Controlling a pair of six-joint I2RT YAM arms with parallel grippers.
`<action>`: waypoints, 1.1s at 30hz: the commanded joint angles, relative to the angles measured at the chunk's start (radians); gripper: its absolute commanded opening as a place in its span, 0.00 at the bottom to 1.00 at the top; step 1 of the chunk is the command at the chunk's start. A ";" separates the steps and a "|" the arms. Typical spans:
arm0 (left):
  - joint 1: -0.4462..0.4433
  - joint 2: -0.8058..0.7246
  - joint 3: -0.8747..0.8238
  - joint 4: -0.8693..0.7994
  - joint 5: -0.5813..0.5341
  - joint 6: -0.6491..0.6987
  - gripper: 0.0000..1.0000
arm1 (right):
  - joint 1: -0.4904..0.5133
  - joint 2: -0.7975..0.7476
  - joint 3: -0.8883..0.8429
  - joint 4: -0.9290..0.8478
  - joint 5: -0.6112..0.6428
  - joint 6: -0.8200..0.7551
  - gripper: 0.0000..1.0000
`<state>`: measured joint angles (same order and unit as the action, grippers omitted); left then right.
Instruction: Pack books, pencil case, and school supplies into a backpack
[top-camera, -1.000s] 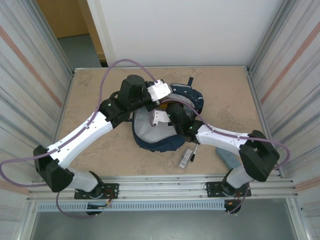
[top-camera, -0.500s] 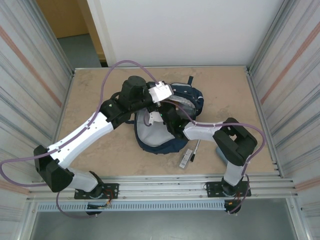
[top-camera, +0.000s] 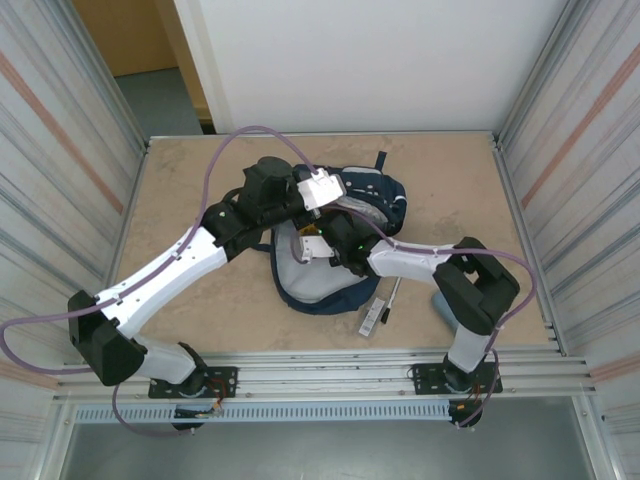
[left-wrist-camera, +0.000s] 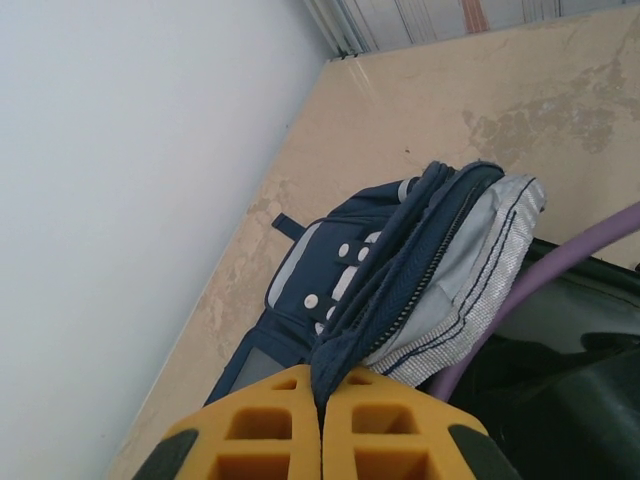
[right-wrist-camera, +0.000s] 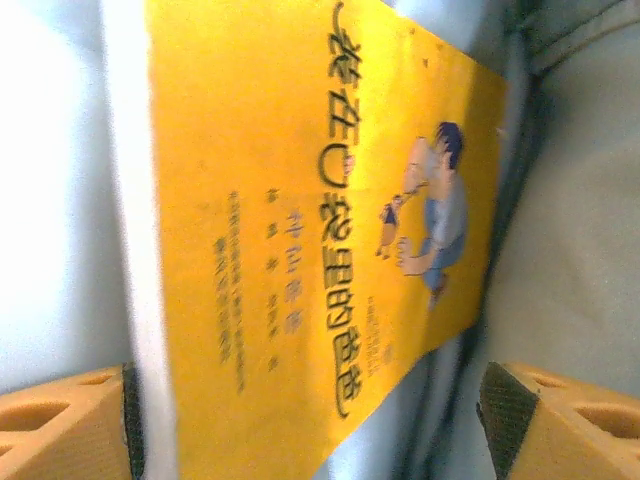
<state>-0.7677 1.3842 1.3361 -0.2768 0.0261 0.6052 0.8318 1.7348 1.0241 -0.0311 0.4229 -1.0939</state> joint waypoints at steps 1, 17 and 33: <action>0.006 -0.064 -0.005 0.144 -0.006 0.001 0.00 | 0.012 -0.115 0.064 -0.241 -0.153 0.163 0.90; 0.035 -0.064 -0.078 0.197 -0.085 -0.033 0.00 | 0.204 -0.474 -0.023 -0.648 -0.557 0.466 0.98; 0.058 -0.126 -0.274 0.262 -0.075 -0.028 0.00 | -0.007 -1.233 -0.373 -0.151 -0.388 1.171 0.99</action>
<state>-0.7120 1.3178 1.0927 -0.0998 -0.0269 0.5884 0.9085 0.5228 0.6922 -0.3309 -0.1608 -0.2298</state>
